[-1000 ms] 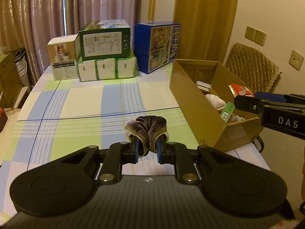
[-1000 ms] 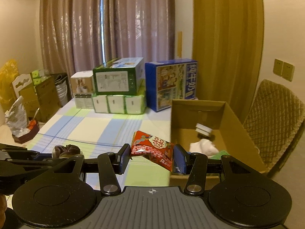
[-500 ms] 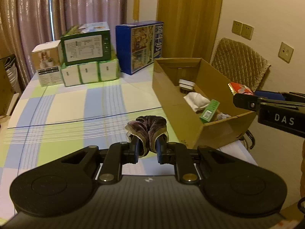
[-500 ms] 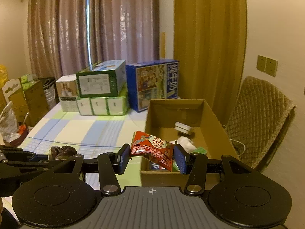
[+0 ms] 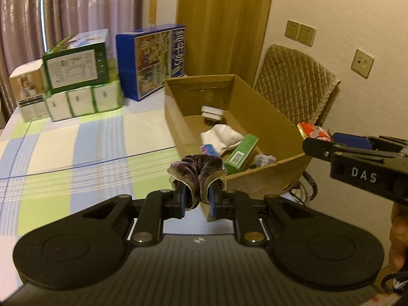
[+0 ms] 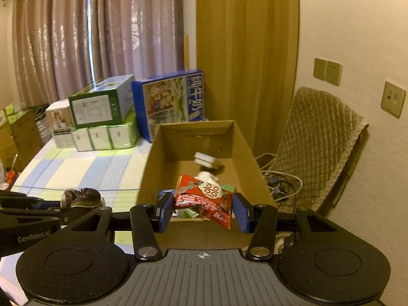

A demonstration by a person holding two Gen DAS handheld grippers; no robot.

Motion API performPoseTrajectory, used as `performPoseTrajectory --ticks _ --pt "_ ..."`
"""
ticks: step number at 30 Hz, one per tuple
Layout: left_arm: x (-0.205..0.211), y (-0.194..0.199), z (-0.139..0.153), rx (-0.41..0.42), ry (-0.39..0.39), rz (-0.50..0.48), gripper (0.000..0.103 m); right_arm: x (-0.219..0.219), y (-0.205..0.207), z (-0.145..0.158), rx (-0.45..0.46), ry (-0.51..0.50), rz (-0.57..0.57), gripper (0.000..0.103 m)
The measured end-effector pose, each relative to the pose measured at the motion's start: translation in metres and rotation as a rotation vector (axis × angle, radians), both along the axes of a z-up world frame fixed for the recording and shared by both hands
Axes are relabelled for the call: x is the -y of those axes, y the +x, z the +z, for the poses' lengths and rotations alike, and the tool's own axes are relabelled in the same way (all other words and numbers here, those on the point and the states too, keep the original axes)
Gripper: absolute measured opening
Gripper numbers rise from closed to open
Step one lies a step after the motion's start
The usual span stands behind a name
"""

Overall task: Organize objects
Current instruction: 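Carry the scrunchie and red packet over the cardboard box, then open both grippers to drop the scrunchie and packet into the box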

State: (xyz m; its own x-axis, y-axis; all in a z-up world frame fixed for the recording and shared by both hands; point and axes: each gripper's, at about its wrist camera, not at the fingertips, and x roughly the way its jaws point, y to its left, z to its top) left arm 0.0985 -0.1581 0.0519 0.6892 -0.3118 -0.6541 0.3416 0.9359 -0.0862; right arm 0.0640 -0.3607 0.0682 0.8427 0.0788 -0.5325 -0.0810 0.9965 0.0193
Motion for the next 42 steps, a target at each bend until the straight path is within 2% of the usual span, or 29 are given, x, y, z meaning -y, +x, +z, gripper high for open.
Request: performPoseTrajectory --ticks 8,27,42 --pt "0.028 0.018 0.004 0.007 0.0 -0.028 0.014 0.02 0.018 0.003 0.003 0.011 -0.016 0.047" --pt "0.045 0.046 -0.011 -0.025 0.0 -0.044 0.014 0.032 0.049 -0.009 -0.037 0.019 -0.011 0.047" --pt "0.065 0.102 -0.018 -0.033 0.018 -0.076 0.014 0.05 0.11 -0.01 -0.076 0.055 -0.006 0.047"
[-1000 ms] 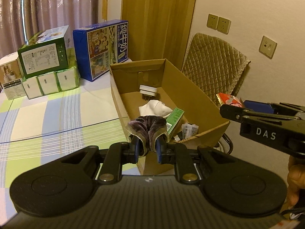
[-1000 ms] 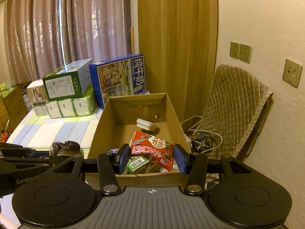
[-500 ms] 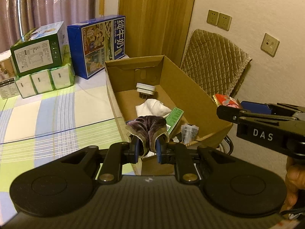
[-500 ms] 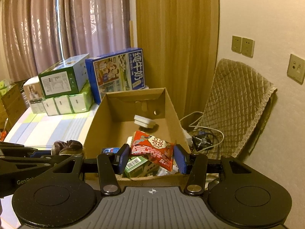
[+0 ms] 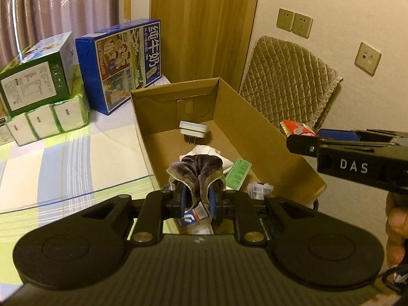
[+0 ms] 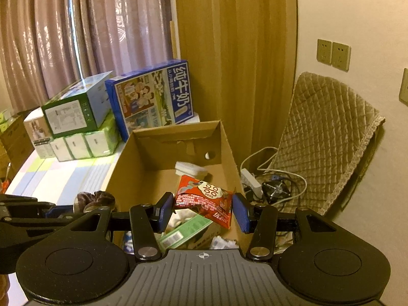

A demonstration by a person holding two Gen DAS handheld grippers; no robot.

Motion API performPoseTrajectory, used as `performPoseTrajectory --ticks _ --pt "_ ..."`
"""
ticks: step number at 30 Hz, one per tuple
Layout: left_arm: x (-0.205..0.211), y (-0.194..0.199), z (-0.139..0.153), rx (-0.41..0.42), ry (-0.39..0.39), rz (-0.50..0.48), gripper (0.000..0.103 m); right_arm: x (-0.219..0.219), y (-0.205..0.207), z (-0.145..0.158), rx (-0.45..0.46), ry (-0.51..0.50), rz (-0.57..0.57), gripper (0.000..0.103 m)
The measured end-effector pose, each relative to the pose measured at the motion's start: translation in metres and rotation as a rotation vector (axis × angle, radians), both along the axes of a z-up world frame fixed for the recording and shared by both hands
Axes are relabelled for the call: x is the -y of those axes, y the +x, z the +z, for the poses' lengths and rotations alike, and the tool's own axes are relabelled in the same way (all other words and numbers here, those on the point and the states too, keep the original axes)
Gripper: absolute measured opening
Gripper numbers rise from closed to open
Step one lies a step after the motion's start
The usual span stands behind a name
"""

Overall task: Organize objects
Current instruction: 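Open both grippers to drop the scrunchie and packet into the box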

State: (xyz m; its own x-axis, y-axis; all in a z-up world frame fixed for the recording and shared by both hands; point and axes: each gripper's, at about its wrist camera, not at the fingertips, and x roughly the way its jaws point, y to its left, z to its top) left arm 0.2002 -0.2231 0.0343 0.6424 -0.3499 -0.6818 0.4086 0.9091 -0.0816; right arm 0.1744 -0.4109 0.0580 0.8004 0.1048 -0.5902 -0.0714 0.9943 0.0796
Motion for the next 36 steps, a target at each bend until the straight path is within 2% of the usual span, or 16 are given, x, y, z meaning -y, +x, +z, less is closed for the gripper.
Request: performPoseTrajectory --ticks 6,8,10,17,27,29,30,31,32,33,34,36 --pt "0.008 0.026 -0.011 -0.006 -0.008 -0.012 0.017 0.007 0.018 -0.003 -0.009 0.013 -0.014 0.047" --pt "0.009 0.038 -0.016 -0.022 -0.01 -0.009 0.026 0.008 0.021 -0.006 -0.017 0.02 -0.017 0.047" --pt "0.008 0.043 -0.017 -0.027 -0.007 -0.008 0.027 0.01 0.022 -0.009 -0.024 0.028 -0.02 0.047" --pt "-0.009 0.037 -0.009 -0.002 -0.006 0.018 0.027 0.008 0.021 -0.02 -0.05 0.038 -0.013 0.047" --pt "-0.033 0.021 -0.001 0.014 -0.016 0.062 0.032 -0.002 0.021 -0.015 -0.051 0.064 0.011 0.049" --pt "-0.036 0.02 -0.002 0.014 -0.019 0.069 0.033 -0.003 0.023 -0.015 -0.046 0.08 0.012 0.056" --pt "-0.038 0.019 -0.003 0.012 -0.018 0.072 0.034 -0.002 0.024 -0.015 -0.039 0.095 0.017 0.069" --pt "-0.039 0.019 -0.004 0.01 -0.017 0.077 0.037 0.0 0.025 -0.015 -0.035 0.112 0.013 0.087" --pt "-0.041 0.018 -0.004 0.009 -0.015 0.083 0.04 0.002 0.025 -0.014 -0.031 0.124 0.001 0.09" --pt "-0.043 0.016 -0.005 0.009 -0.012 0.089 0.048 0.004 0.023 -0.013 -0.021 0.134 -0.012 0.09" --pt "-0.045 0.015 -0.005 0.01 -0.007 0.097 0.061 0.005 0.022 -0.012 -0.015 0.139 -0.02 0.09" --pt "-0.049 0.01 -0.006 0.02 0.009 0.112 0.068 0.008 0.019 -0.01 -0.014 0.134 -0.041 0.09"
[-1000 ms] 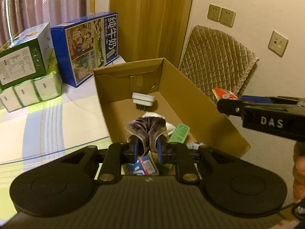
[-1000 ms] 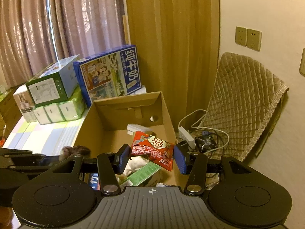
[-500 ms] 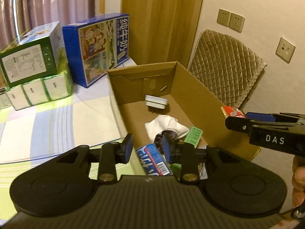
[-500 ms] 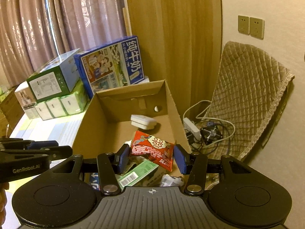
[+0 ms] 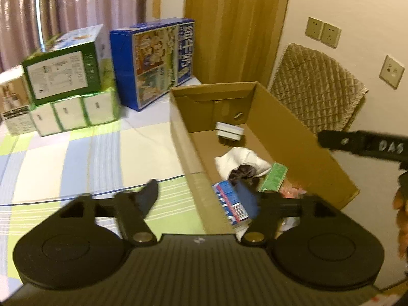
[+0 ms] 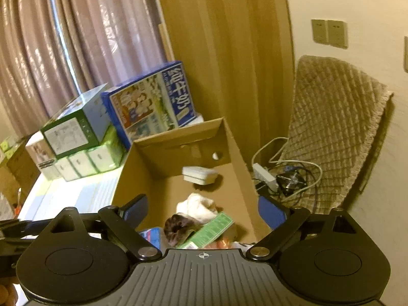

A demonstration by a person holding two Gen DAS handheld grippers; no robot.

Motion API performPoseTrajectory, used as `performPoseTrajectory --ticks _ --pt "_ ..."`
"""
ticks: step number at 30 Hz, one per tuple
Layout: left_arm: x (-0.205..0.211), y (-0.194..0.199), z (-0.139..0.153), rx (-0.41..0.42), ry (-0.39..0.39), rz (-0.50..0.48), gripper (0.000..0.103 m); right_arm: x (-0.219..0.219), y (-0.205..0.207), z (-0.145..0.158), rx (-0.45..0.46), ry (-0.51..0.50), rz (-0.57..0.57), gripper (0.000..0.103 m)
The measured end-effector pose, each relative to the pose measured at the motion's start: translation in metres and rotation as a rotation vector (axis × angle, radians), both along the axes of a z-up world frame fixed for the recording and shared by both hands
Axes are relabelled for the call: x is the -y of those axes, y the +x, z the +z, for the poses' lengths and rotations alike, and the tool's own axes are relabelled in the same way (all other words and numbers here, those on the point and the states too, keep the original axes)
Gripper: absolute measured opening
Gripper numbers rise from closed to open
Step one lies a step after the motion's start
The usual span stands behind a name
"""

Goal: Organize objects

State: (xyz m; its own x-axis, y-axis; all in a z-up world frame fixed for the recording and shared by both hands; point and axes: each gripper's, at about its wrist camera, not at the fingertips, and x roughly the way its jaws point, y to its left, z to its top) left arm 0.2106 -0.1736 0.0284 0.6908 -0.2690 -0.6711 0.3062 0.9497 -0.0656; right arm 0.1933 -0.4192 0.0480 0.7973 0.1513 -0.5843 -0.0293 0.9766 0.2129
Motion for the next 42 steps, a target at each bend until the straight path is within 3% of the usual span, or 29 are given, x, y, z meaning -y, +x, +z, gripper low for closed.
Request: performPoseTrajectory --ticks 2,4,9,17,22,30,42 --pt "-0.005 -0.005 0.0 -0.005 0.005 0.006 0.071 0.003 -0.005 0.002 -0.012 -0.01 -0.016 0.091" --pt "-0.01 -0.011 -0.001 -0.006 0.004 0.027 0.085 0.006 -0.013 0.004 -0.028 -0.013 -0.027 0.092" --pt "-0.019 -0.039 0.001 0.008 0.016 0.053 0.102 0.004 -0.046 0.009 -0.05 -0.034 0.007 0.096" --pt "-0.025 -0.093 0.011 0.025 0.02 0.082 0.102 -0.009 -0.099 0.02 -0.069 -0.059 0.042 0.101" --pt "-0.025 -0.122 0.022 0.038 0.006 0.092 0.102 -0.02 -0.122 0.021 -0.105 -0.153 0.075 0.101" --pt "-0.03 -0.149 0.027 -0.02 -0.052 0.133 0.102 -0.016 -0.151 0.02 -0.123 -0.142 0.07 0.101" --pt "-0.024 -0.179 0.029 -0.039 -0.052 0.117 0.102 -0.018 -0.182 0.025 -0.117 -0.161 0.071 0.101"
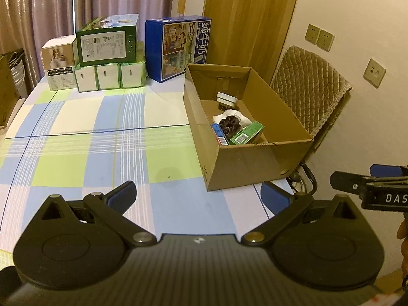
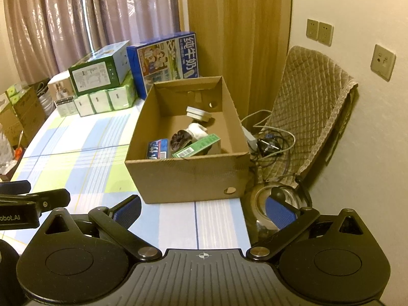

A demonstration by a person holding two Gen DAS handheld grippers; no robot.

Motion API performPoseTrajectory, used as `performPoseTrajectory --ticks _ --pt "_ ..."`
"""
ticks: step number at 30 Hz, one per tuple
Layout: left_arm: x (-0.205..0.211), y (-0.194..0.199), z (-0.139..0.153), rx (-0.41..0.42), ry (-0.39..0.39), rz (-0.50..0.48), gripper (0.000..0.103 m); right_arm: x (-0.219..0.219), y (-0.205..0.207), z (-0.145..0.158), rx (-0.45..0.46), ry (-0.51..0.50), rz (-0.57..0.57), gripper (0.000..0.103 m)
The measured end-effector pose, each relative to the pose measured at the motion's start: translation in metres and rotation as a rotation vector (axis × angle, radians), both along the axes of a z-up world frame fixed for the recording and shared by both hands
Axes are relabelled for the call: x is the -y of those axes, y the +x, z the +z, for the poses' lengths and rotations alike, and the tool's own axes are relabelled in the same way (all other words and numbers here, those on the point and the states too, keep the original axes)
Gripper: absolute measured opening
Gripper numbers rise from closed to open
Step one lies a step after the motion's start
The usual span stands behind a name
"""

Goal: Organize objects

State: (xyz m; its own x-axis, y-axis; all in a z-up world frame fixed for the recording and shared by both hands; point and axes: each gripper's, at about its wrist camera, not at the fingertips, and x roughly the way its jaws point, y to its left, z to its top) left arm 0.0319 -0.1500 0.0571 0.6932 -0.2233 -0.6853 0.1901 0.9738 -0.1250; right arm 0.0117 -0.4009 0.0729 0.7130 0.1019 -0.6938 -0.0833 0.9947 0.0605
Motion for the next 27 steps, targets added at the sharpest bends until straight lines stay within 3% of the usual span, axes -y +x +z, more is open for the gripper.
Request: performPoseTrajectory --ticks 27 --pt "-0.007 -0.017 -0.006 -0.026 0.0 0.007 0.102 -0.01 -0.013 -0.005 -0.034 0.003 0.016 0.101"
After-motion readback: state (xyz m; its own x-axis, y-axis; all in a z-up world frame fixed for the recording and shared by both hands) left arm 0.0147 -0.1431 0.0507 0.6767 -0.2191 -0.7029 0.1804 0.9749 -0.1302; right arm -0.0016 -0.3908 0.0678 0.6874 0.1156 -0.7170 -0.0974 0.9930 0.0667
